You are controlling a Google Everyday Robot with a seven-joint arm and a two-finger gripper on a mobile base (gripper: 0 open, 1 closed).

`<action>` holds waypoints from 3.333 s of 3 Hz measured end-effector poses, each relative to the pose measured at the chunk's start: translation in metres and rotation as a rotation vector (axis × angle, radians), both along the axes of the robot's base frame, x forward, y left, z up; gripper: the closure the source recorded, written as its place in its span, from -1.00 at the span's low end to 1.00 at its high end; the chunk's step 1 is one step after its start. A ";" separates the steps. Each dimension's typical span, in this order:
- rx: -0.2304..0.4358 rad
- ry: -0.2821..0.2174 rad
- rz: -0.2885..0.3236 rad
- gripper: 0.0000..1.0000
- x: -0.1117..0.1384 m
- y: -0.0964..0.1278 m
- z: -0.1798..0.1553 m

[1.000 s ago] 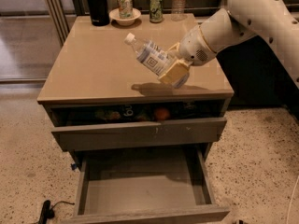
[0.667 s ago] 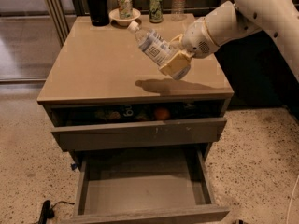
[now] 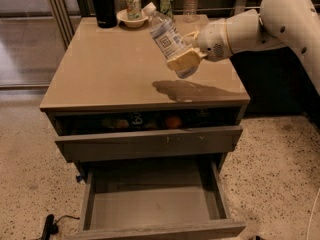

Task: Pick blue plastic bottle from middle drawer and place on counter

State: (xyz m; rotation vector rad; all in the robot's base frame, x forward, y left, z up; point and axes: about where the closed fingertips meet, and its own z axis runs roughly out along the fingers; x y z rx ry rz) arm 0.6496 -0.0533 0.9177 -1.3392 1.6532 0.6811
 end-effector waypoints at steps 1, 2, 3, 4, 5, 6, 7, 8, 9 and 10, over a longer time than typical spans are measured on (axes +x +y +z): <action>0.140 -0.034 -0.019 1.00 0.004 0.006 0.002; 0.277 -0.093 -0.031 1.00 0.006 0.011 0.003; 0.384 -0.141 -0.029 1.00 0.006 0.015 0.003; 0.453 -0.171 -0.022 1.00 0.006 0.017 0.001; 0.447 -0.168 -0.021 1.00 0.006 0.017 0.000; 0.423 -0.180 -0.045 1.00 0.013 0.002 -0.001; 0.395 -0.194 -0.080 1.00 0.021 -0.019 -0.001; 0.360 -0.202 -0.132 1.00 0.032 -0.049 -0.003; 0.347 -0.209 -0.169 1.00 0.039 -0.069 -0.007; 0.379 -0.220 -0.194 1.00 0.039 -0.081 -0.016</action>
Offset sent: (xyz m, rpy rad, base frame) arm 0.0067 0.0084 0.0086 0.4424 -0.1724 -0.0563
